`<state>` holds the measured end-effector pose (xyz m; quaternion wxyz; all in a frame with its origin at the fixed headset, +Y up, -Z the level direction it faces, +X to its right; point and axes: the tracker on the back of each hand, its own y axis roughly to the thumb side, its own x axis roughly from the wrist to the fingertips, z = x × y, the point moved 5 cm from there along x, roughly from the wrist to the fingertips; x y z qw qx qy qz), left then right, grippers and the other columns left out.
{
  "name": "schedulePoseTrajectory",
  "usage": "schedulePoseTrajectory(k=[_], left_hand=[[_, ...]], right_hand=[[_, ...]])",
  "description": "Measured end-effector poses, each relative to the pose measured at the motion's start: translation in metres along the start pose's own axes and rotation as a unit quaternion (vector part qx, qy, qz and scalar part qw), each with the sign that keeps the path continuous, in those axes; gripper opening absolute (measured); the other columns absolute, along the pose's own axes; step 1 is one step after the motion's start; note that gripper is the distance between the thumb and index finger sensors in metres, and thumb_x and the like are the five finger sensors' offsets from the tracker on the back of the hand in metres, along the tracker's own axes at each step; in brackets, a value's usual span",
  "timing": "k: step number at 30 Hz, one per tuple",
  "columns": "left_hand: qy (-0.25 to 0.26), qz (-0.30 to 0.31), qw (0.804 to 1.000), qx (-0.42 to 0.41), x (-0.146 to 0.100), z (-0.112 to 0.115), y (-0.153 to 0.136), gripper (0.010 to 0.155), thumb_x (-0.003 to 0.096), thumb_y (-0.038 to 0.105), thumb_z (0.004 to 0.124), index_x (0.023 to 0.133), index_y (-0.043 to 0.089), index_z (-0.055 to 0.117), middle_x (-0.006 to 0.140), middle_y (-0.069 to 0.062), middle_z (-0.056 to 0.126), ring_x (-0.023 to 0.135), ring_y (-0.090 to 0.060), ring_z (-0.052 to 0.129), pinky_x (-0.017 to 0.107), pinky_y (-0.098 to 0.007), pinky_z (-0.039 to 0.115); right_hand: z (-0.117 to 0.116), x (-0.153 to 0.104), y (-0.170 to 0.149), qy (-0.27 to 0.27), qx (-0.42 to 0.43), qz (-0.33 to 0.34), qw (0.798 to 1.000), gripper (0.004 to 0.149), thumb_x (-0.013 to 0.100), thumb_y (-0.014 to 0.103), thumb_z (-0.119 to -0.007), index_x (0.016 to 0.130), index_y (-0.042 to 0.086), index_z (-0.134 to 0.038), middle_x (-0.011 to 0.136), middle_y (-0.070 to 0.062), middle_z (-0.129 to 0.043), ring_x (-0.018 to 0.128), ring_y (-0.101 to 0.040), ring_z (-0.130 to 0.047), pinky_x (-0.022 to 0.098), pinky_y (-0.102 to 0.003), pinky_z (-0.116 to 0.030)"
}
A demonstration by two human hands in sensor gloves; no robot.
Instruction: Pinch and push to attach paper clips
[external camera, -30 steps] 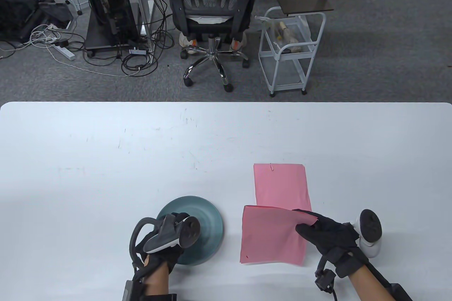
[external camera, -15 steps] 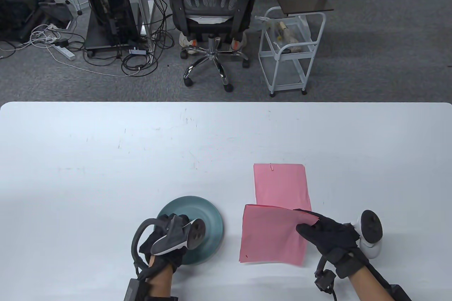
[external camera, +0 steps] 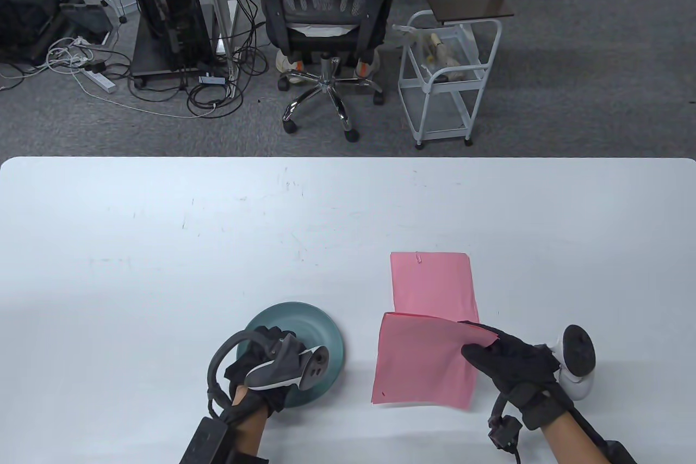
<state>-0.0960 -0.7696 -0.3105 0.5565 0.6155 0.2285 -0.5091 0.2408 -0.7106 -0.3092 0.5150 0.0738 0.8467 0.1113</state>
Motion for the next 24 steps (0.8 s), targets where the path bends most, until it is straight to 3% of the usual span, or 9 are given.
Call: schedulePoseTrajectory(k=[3,8,12,17,24], left_hand=[[0.015,0.005,1.0,0.012,-0.002,0.001,0.001,0.04,0.0524,0.036,0.085,0.088,0.018,0.086,0.091,-0.005,0.09,0.082,-0.03,0.092,0.073,-0.057,0.069],[0.01,-0.017,0.999,-0.044,-0.003,0.001,-0.012,0.039,0.0544,0.036,0.082,0.089,0.018,0.084,0.092,-0.004,0.088,0.083,-0.03,0.091,0.074,-0.058,0.067],[0.07,-0.044,0.988,-0.131,-0.012,-0.02,-0.029,0.04,0.0559,0.037,0.078,0.091,0.019,0.082,0.093,-0.004,0.087,0.084,-0.029,0.09,0.074,-0.058,0.067],[0.206,-0.044,0.927,-0.31,-0.034,-0.08,-0.046,0.04,0.0586,0.035,0.076,0.094,0.017,0.08,0.096,-0.007,0.084,0.087,-0.032,0.087,0.074,-0.06,0.065],[0.3,0.021,0.856,-0.42,-0.049,-0.162,-0.036,0.039,0.0614,0.034,0.077,0.097,0.018,0.079,0.1,-0.007,0.082,0.092,-0.034,0.084,0.075,-0.062,0.062]], right_hand=[[-0.002,0.001,-0.001,0.001,-0.004,-0.003,1.0,0.041,0.058,0.019,-0.079,0.099,0.018,-0.077,0.091,-0.012,-0.089,0.076,-0.034,-0.093,0.053,-0.047,-0.078],[-0.003,0.001,-0.003,-0.004,-0.013,-0.013,1.0,0.04,0.058,0.02,-0.079,0.099,0.018,-0.077,0.091,-0.012,-0.089,0.076,-0.034,-0.093,0.053,-0.047,-0.078],[-0.002,0.001,-0.004,-0.008,-0.017,-0.021,1.0,0.041,0.058,0.02,-0.079,0.099,0.018,-0.077,0.091,-0.012,-0.089,0.076,-0.033,-0.093,0.052,-0.047,-0.078],[-0.004,0.002,-0.007,-0.008,-0.02,-0.031,0.999,0.04,0.058,0.02,-0.079,0.099,0.017,-0.077,0.091,-0.012,-0.089,0.075,-0.033,-0.093,0.052,-0.047,-0.078],[-0.004,0.001,-0.007,-0.007,-0.026,-0.035,0.999,0.041,0.058,0.02,-0.08,0.098,0.017,-0.077,0.09,-0.012,-0.09,0.074,-0.033,-0.094,0.051,-0.046,-0.079]])
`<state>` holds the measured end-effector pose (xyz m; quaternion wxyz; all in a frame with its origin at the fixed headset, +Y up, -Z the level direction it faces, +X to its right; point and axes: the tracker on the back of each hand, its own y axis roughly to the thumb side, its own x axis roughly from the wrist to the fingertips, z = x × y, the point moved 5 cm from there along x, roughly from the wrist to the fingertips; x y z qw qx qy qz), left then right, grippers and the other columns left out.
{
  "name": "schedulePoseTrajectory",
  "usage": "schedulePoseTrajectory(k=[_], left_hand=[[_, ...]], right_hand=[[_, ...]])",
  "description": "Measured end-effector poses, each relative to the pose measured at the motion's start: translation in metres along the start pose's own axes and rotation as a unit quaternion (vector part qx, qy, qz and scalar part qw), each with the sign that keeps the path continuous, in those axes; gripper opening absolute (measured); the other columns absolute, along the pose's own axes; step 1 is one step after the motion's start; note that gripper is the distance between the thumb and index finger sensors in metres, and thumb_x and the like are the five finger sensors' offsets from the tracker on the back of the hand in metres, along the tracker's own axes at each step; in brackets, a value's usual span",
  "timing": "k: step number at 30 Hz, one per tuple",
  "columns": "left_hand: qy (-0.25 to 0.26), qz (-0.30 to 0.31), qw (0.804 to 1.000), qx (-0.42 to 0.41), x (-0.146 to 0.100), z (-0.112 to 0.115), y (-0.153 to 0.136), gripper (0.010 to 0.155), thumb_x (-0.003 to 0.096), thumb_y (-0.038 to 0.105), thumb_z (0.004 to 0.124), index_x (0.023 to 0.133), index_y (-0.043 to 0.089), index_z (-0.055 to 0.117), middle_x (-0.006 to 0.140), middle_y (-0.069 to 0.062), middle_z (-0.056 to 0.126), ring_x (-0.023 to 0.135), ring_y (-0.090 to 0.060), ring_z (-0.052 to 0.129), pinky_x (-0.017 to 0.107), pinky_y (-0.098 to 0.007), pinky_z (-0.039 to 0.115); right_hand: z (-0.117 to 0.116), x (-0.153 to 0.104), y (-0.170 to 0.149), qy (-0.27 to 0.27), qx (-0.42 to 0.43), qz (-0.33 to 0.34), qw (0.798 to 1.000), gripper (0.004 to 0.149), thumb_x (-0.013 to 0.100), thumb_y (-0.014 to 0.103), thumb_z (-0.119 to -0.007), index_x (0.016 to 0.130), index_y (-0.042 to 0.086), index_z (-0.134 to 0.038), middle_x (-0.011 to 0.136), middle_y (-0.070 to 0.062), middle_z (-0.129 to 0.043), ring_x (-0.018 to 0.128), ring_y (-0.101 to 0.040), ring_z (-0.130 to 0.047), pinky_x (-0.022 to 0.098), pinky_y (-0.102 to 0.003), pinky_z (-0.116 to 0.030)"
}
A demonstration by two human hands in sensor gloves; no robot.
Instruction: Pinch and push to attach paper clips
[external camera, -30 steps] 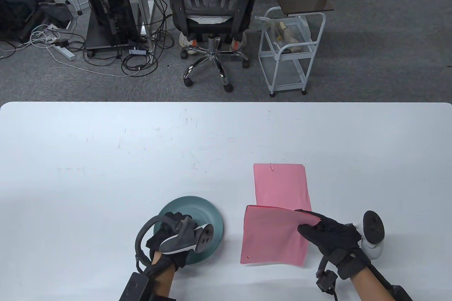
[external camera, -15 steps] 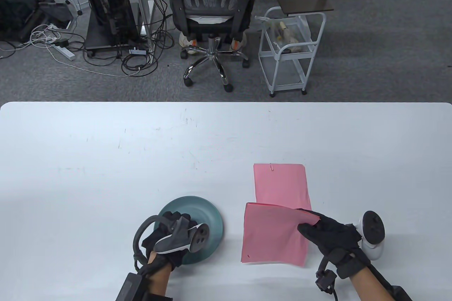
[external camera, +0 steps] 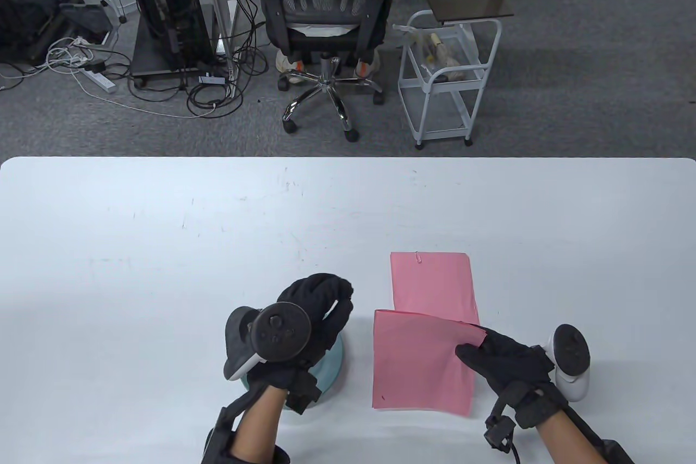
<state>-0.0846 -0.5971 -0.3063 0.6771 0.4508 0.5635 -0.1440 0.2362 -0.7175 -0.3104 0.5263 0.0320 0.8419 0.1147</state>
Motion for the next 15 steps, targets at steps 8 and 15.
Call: schedulePoseTrajectory(k=[8,15], left_hand=[[-0.034,0.02,0.989,-0.143,0.024,0.021,0.034,0.038,0.0627,0.032,0.08,0.098,0.018,0.08,0.104,-0.009,0.079,0.102,-0.041,0.072,0.076,-0.069,0.053],[-0.051,0.0,0.984,-0.169,0.035,0.039,0.025,0.037,0.0621,0.031,0.082,0.097,0.018,0.083,0.105,-0.011,0.078,0.104,-0.044,0.069,0.075,-0.071,0.051]], right_hand=[[0.0,0.0,0.0,0.0,-0.001,-0.001,1.0,0.04,0.058,0.02,-0.08,0.098,0.017,-0.078,0.09,-0.012,-0.09,0.075,-0.033,-0.093,0.052,-0.047,-0.078],[0.0,0.001,0.0,0.0,0.0,-0.001,1.0,0.04,0.058,0.02,-0.08,0.098,0.017,-0.078,0.09,-0.012,-0.09,0.074,-0.033,-0.094,0.052,-0.047,-0.079]])
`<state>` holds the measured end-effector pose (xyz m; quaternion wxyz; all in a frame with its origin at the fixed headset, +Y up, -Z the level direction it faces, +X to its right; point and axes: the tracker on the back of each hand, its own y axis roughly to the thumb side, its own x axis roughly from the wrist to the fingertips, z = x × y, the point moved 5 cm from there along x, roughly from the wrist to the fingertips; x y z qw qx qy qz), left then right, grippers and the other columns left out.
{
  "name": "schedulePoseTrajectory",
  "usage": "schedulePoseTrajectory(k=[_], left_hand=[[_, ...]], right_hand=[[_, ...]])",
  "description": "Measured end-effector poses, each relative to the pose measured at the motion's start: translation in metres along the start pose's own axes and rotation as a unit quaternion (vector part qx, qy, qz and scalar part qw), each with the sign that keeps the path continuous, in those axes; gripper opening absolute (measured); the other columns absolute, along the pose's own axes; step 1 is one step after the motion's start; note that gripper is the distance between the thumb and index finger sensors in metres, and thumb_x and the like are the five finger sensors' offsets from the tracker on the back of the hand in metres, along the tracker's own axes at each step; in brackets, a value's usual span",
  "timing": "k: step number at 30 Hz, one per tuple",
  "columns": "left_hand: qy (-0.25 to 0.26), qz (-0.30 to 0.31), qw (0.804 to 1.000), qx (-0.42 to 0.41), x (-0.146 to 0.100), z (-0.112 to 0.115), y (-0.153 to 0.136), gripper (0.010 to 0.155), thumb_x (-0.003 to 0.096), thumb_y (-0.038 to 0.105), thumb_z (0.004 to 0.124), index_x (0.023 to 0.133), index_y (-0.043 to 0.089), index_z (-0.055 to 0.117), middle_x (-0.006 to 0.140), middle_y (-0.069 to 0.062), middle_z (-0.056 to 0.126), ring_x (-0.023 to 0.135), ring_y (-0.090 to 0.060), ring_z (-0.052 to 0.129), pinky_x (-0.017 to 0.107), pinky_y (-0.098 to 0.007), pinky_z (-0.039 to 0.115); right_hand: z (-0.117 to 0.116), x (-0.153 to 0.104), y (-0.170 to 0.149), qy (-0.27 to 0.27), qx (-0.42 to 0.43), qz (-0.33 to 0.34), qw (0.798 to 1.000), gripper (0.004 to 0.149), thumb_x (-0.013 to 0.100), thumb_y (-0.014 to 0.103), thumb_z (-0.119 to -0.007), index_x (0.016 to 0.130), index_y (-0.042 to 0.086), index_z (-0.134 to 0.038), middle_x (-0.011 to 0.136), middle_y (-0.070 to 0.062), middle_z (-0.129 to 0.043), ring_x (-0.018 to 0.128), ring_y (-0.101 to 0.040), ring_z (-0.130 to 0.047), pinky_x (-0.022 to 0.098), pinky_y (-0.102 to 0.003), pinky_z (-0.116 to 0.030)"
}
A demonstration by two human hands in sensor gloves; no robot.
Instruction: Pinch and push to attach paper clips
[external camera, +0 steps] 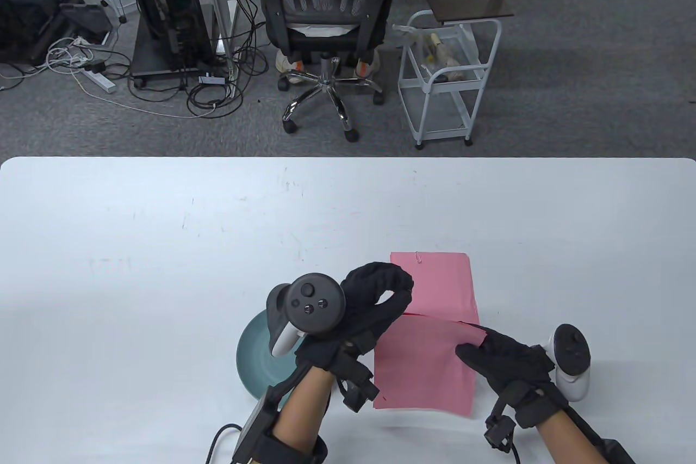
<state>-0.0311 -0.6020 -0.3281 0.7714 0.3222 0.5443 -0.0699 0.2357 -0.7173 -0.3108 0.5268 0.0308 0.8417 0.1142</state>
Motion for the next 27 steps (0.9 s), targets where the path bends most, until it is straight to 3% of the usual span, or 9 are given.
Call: schedulePoseTrajectory(k=[27], left_hand=[[-0.016,-0.016,0.999,0.038,-0.0004,0.009,-0.0025,0.036,0.0608,0.031,0.084,0.095,0.019,0.086,0.104,-0.01,0.08,0.101,-0.043,0.073,0.075,-0.069,0.053]], right_hand=[[-0.0012,-0.0004,-0.0012,-0.012,0.007,-0.018,1.0,0.041,0.058,0.021,-0.08,0.098,0.015,-0.077,0.087,-0.013,-0.092,0.07,-0.032,-0.096,0.048,-0.044,-0.081]])
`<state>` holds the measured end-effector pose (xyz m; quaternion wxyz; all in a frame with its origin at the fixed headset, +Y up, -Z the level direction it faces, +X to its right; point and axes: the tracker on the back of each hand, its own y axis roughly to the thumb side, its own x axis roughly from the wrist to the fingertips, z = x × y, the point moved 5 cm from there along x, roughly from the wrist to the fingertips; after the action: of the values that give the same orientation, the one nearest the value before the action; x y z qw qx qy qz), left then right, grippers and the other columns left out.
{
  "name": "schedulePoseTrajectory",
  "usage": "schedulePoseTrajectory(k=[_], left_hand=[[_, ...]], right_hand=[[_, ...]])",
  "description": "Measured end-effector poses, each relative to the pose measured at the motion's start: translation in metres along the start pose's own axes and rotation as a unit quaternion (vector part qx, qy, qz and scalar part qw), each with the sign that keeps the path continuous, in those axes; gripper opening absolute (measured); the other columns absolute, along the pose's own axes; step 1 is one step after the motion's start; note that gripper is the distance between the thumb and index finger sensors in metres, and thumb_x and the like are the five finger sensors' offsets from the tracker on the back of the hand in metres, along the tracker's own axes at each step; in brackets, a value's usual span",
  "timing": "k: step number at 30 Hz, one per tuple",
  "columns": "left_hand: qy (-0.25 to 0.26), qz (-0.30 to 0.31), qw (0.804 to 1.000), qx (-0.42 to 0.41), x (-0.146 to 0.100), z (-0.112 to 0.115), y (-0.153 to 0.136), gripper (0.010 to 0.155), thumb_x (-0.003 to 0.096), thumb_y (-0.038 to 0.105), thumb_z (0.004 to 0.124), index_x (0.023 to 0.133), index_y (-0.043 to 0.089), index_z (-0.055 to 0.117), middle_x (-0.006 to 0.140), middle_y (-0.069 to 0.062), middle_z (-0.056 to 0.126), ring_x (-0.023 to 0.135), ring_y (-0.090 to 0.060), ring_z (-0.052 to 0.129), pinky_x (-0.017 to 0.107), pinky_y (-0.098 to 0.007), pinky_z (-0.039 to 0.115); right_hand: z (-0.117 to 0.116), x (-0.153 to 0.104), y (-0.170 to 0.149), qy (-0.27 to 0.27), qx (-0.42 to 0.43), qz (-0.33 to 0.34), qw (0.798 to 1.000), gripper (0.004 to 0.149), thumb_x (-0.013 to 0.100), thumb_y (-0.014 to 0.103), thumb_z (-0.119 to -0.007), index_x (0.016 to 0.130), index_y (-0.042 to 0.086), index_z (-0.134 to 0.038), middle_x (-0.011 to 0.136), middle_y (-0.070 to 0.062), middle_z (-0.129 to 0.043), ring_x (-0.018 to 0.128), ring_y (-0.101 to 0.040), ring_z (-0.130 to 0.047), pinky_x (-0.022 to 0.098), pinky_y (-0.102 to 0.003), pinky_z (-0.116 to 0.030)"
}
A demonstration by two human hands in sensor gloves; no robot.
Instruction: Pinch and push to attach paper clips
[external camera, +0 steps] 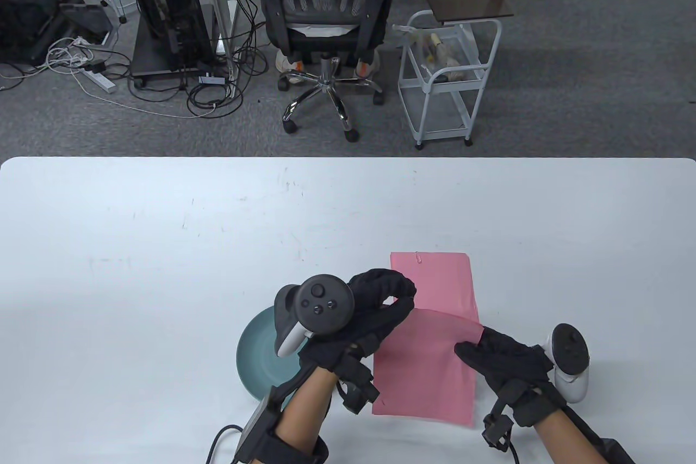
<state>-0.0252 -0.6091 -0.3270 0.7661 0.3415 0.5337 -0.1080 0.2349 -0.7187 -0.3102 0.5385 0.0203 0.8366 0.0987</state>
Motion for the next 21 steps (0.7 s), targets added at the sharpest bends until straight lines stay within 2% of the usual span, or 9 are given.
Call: schedulePoseTrajectory(k=[10,17,21], left_hand=[[-0.01,0.008,1.0,-0.002,0.0026,0.0069,0.0002,0.037,0.0608,0.032,0.084,0.095,0.019,0.086,0.104,-0.01,0.081,0.101,-0.043,0.073,0.075,-0.069,0.053],[-0.04,0.057,0.998,0.011,0.0044,0.0081,0.0039,0.038,0.0613,0.034,0.083,0.097,0.021,0.083,0.107,-0.009,0.079,0.103,-0.041,0.072,0.076,-0.069,0.054],[-0.045,0.074,0.995,0.05,0.0042,0.0083,0.0065,0.038,0.0613,0.034,0.083,0.097,0.02,0.083,0.107,-0.008,0.079,0.104,-0.04,0.073,0.076,-0.069,0.054]], right_hand=[[0.0001,0.0003,0.0011,-0.001,0.021,0.002,1.0,0.04,0.058,0.021,-0.079,0.098,0.015,-0.077,0.087,-0.013,-0.092,0.07,-0.031,-0.096,0.048,-0.044,-0.081],[0.0021,0.0004,-0.0006,-0.005,0.049,-0.001,0.999,0.04,0.058,0.02,-0.079,0.098,0.015,-0.078,0.086,-0.012,-0.092,0.07,-0.031,-0.096,0.048,-0.044,-0.081],[0.002,0.0004,0.0,-0.004,0.049,0.0,0.999,0.04,0.058,0.02,-0.079,0.098,0.015,-0.078,0.086,-0.012,-0.092,0.07,-0.031,-0.096,0.048,-0.043,-0.081]])
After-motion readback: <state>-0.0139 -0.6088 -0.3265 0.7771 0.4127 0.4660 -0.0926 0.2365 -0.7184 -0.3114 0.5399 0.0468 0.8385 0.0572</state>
